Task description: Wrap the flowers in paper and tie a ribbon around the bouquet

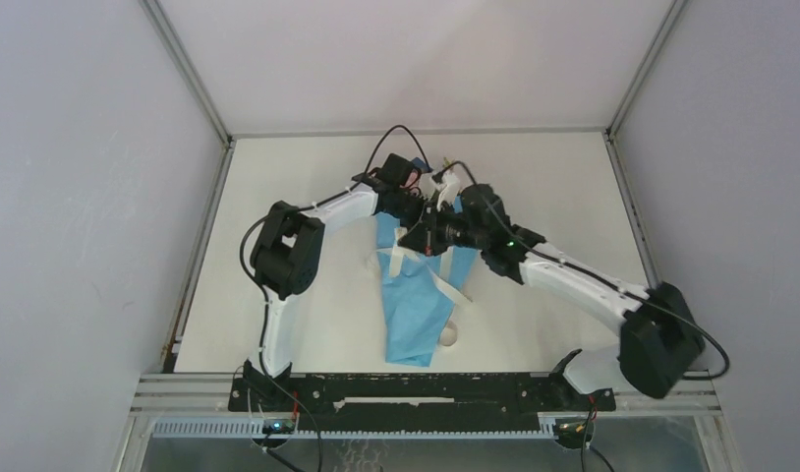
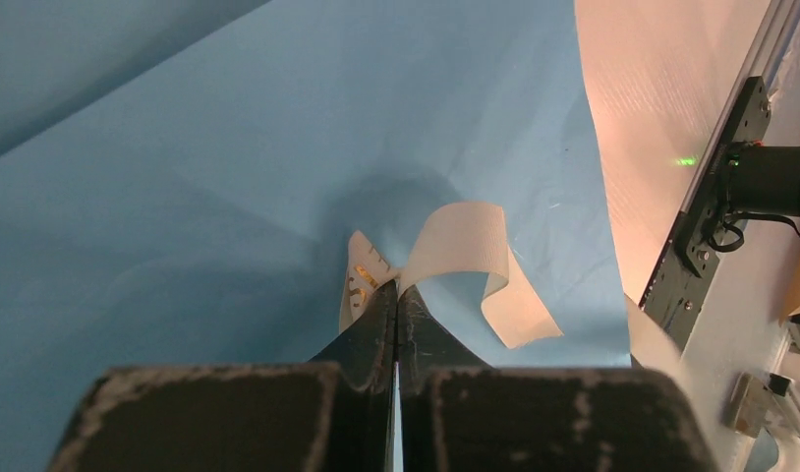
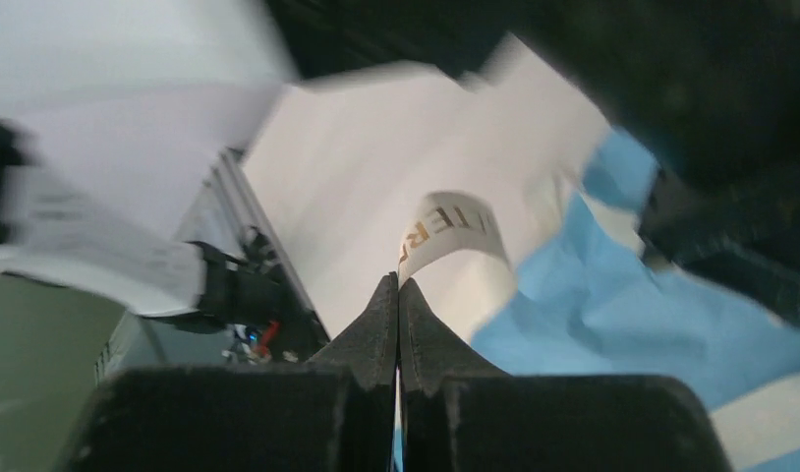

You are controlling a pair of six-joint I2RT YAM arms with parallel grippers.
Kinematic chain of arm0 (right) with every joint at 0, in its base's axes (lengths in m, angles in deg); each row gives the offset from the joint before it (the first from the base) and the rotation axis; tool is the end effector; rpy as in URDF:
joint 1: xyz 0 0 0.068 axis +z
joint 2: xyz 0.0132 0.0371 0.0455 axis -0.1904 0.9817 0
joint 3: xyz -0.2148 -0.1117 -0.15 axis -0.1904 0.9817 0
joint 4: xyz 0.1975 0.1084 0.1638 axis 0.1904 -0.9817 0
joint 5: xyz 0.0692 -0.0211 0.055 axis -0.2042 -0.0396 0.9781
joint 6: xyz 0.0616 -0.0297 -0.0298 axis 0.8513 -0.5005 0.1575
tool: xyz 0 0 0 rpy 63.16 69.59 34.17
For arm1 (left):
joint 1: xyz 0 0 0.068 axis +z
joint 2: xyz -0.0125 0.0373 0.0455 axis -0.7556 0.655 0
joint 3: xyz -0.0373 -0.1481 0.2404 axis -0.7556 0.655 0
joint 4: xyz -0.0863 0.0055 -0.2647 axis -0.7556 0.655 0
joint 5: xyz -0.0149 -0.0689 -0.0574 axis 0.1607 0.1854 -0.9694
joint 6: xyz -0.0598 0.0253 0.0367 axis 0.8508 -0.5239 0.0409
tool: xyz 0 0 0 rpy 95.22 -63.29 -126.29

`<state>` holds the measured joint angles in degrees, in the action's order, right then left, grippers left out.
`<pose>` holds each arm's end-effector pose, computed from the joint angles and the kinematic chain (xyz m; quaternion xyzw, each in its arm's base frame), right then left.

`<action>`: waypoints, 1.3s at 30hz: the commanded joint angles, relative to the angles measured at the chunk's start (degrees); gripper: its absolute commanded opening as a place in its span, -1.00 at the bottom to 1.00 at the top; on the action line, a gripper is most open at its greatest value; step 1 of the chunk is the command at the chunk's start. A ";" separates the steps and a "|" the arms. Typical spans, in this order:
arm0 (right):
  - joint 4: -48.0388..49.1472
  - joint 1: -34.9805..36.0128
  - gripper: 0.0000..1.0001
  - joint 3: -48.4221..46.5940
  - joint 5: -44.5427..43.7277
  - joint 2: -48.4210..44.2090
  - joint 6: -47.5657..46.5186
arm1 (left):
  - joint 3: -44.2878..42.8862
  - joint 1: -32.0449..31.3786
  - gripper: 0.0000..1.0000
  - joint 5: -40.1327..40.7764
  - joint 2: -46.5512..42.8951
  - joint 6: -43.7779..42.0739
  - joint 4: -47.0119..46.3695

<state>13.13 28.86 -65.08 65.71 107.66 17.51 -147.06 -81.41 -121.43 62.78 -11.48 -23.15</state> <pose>0.2449 0.2388 0.3164 -0.2083 0.7698 0.4665 0.3826 0.3947 -0.2985 0.1629 0.3344 0.8423 -0.3963 0.1475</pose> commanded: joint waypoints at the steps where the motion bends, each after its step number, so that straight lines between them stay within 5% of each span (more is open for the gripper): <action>1: 11.58 -0.04 -1.00 3.36 -3.07 4.88 4.74 | -1.75 1.61 -1.00 -1.36 -3.19 0.67 -0.96; 10: 14.68 -3.10 -1.00 8.09 -3.85 12.86 4.75 | -3.63 6.69 -1.00 -1.19 -11.90 0.13 0.87; 18: 21.35 -13.15 -1.00 0.42 4.09 28.99 10.21 | -11.42 6.83 -1.00 -1.82 -29.22 -9.14 16.96; 21: 19.60 -13.86 -1.00 -6.50 6.22 34.77 10.74 | -15.02 2.59 -1.00 -2.27 -33.77 -13.27 23.43; 27: 23.37 -14.74 -1.00 -12.34 10.28 41.43 15.93 | -36.57 -11.73 -1.00 -3.16 -29.03 -20.54 38.77; 32: 25.46 -15.13 -0.86 -13.45 15.47 41.82 18.21 | -37.69 -12.81 -1.00 -5.33 -23.34 -18.25 30.43; 39: 18.18 -18.38 -0.14 -13.45 20.93 37.04 16.54 | -32.06 -5.09 -1.00 -4.80 -13.52 -5.11 12.65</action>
<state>33.91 12.97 -76.46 81.95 149.67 34.16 -181.15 -91.03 -126.43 43.99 -25.29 -0.27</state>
